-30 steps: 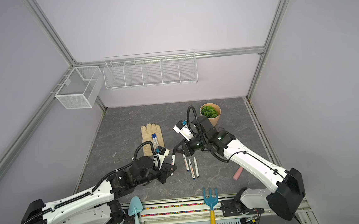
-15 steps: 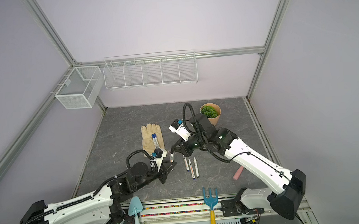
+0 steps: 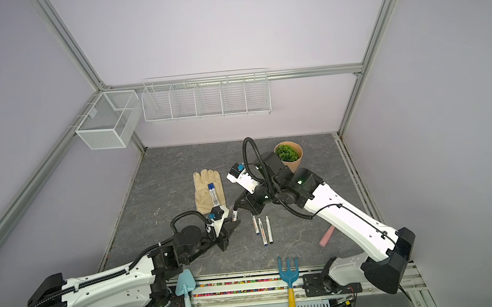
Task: Insert the pens into the pen caps
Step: 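Press the black cap down onto the marker held by the left gripper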
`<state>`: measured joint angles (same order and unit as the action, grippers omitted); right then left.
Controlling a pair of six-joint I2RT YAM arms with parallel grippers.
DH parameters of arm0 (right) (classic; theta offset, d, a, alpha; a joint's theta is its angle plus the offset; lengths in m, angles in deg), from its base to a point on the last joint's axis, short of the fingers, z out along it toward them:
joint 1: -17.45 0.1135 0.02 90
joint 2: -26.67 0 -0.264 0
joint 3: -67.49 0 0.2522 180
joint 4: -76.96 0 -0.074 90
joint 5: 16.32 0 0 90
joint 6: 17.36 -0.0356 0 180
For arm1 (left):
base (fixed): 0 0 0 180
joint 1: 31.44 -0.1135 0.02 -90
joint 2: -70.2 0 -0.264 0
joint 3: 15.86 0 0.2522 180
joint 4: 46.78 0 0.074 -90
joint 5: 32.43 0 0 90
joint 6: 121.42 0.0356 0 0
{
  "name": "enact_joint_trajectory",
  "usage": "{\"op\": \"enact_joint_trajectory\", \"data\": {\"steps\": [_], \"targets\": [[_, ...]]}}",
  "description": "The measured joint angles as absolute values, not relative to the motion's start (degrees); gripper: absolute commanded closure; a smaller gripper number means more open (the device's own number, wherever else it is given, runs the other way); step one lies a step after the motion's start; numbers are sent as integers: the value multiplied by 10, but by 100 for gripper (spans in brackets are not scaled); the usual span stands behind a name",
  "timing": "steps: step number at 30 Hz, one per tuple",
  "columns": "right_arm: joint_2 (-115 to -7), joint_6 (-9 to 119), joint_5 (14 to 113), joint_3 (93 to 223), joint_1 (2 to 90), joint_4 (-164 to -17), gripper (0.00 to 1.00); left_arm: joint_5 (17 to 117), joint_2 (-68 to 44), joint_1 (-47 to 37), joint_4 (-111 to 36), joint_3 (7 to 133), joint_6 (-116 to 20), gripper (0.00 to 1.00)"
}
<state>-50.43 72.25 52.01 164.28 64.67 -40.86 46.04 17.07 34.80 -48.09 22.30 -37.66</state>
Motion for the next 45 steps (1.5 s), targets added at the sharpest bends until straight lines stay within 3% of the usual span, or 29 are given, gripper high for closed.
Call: {"op": "enact_joint_trajectory", "data": {"steps": [18,45], "targets": [[-537,744,583,1668,676,-363,93,447,171,355,-434,223,-357,100],[-536,708,526,1599,666,-415,93,449,181,359,-373,224,-358,100]]}}
